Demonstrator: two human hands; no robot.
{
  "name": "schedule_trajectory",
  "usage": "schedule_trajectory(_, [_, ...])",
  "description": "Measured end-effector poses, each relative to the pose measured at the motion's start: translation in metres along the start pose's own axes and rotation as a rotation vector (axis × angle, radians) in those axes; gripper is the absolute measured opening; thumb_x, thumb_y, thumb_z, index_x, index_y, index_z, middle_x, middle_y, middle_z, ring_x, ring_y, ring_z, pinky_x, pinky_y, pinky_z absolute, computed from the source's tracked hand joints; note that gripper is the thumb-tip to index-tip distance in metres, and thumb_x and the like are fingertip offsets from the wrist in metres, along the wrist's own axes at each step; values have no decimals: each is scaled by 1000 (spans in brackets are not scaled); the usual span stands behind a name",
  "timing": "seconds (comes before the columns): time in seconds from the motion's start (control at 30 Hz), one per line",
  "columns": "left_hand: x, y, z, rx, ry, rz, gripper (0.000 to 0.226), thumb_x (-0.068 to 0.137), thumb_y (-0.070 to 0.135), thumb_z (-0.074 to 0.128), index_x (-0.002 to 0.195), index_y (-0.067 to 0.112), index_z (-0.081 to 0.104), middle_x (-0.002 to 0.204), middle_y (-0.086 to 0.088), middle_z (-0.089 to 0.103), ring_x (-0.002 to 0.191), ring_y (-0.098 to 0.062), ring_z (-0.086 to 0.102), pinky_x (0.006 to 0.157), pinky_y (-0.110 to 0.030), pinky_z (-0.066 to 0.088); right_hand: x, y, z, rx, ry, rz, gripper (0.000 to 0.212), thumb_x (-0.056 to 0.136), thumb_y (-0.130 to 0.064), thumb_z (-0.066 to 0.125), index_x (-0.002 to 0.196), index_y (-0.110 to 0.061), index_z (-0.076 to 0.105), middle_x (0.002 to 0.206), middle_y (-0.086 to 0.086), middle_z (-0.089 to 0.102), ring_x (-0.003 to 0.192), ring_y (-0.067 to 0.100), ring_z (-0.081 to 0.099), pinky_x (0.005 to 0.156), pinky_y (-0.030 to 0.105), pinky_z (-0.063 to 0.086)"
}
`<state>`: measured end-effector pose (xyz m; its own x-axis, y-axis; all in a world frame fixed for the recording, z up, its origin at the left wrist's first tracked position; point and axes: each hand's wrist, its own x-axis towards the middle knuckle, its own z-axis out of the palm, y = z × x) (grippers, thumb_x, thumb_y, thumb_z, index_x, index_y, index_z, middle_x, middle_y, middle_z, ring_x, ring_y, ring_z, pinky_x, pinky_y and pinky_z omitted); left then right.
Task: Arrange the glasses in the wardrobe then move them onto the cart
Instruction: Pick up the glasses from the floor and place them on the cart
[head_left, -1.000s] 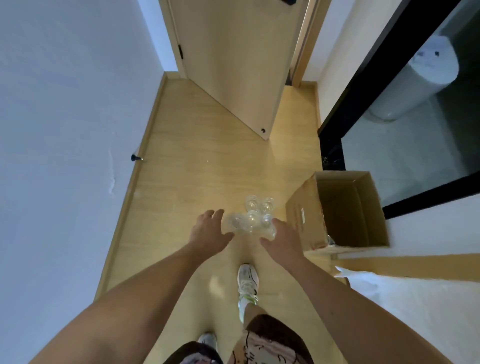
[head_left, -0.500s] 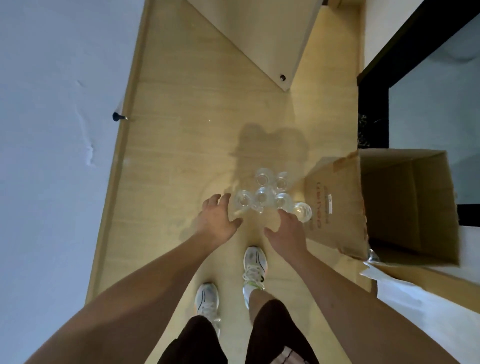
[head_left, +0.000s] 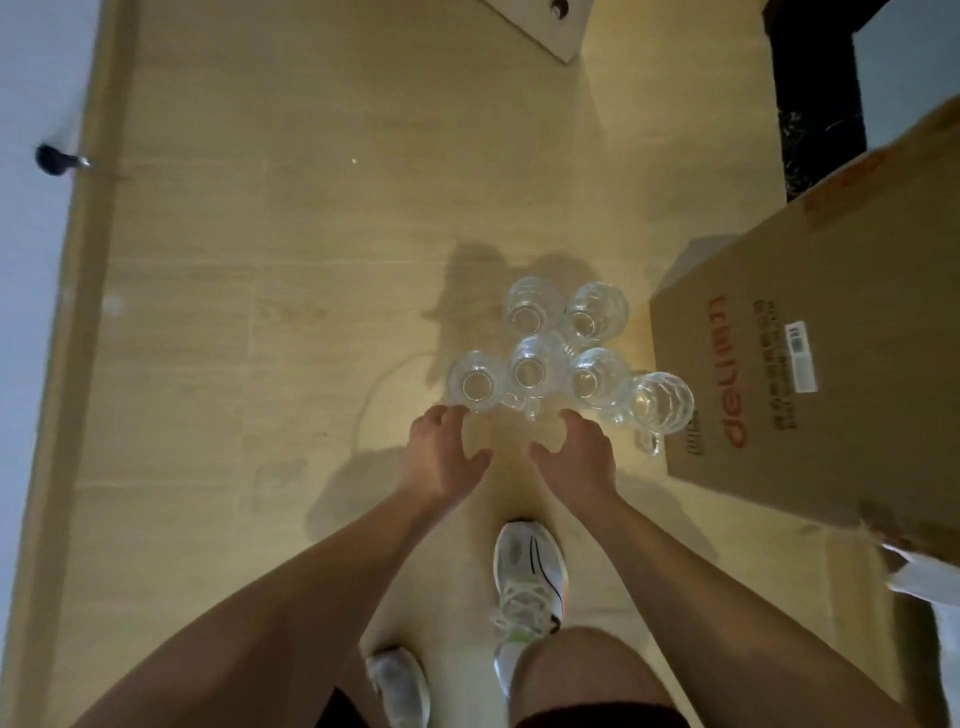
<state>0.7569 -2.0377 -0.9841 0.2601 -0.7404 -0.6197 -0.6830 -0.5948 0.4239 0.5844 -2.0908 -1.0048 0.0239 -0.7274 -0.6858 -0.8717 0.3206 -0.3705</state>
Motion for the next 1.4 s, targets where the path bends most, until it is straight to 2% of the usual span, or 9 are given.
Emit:
schedule_trajectory(0.23, [57, -16, 88, -187, -59, -43, 58, 91, 43, 68, 140, 14, 55, 138, -7, 59, 128, -25, 53, 101, -30, 38, 64, 32, 60, 146, 85, -79, 62, 88, -34, 73, 143, -18, 51, 138, 7, 56, 129, 26, 51, 100, 32, 40])
schedule_trajectory(0.4, [79, -22, 120, -375, 12, -126, 49, 97, 35, 60, 141, 12, 56, 138, -10, 62, 129, -27, 55, 103, -30, 38, 80, 37, 71, 351, 164, -76, 46, 87, -30, 76, 130, -19, 64, 109, -8, 61, 108, 17, 61, 90, 29, 47])
schedule_trajectory(0.57, [93, -20, 122, -662, 16, -294, 13, 95, 26, 59, 95, 23, 72, 97, 1, 72, 107, -28, 64, 84, -27, 42, 90, 37, 70, 423, 165, -22, 47, 86, -40, 76, 127, -19, 68, 109, -9, 63, 99, 9, 58, 87, 25, 47])
schedule_trajectory(0.63, [98, -13, 117, -933, -57, -393, 12, 95, 22, 61, 100, 21, 71, 105, -3, 71, 106, -27, 66, 90, -32, 49, 92, 39, 73, 501, 150, 10, 32, 84, -41, 77, 111, -23, 75, 103, -7, 71, 98, 14, 65, 86, 31, 53])
schedule_trajectory(0.7, [99, -2, 116, -1159, -70, -487, 10, 94, 23, 64, 101, 17, 68, 91, -4, 70, 81, -21, 67, 71, -32, 52, 93, 41, 74, 569, 116, 16, 20, 84, -41, 76, 92, -23, 78, 90, 0, 76, 95, 23, 71, 89, 45, 57])
schedule_trajectory(0.8, [96, 7, 117, -1385, -128, -527, 13, 96, 27, 65, 89, 16, 63, 45, 6, 59, 36, -7, 56, 40, -19, 44, 94, 42, 76, 708, 61, 33, 17, 89, -32, 74, 97, -18, 79, 91, 7, 78, 96, 28, 73, 94, 54, 56])
schedule_trajectory(1.0, [102, 15, 117, -1501, -220, -607, 19, 96, 31, 69, 102, 13, 64, 85, 2, 53, 68, -11, 48, 57, -26, 43, 99, 43, 84, 849, 41, 77, 8, 92, -18, 71, 95, -17, 79, 95, 7, 77, 94, 28, 71, 91, 49, 58])
schedule_trajectory(1.13, [103, 14, 121, -1503, -205, -572, 17, 97, 29, 68, 98, 13, 65, 85, 1, 54, 69, -12, 48, 59, -27, 42, 103, 39, 85, 900, 21, 138, 10, 91, -10, 66, 91, -15, 74, 81, 1, 73, 78, 19, 67, 70, 34, 59])
schedule_trajectory(1.4, [95, -14, 124, -1474, -205, -542, 15, 107, 24, 49, 105, 15, 61, 90, -4, 60, 71, -21, 57, 62, -33, 50, 97, 55, 87, 835, -43, 209, 3, 91, -9, 64, 89, -11, 63, 85, 7, 65, 80, 20, 63, 78, 37, 56])
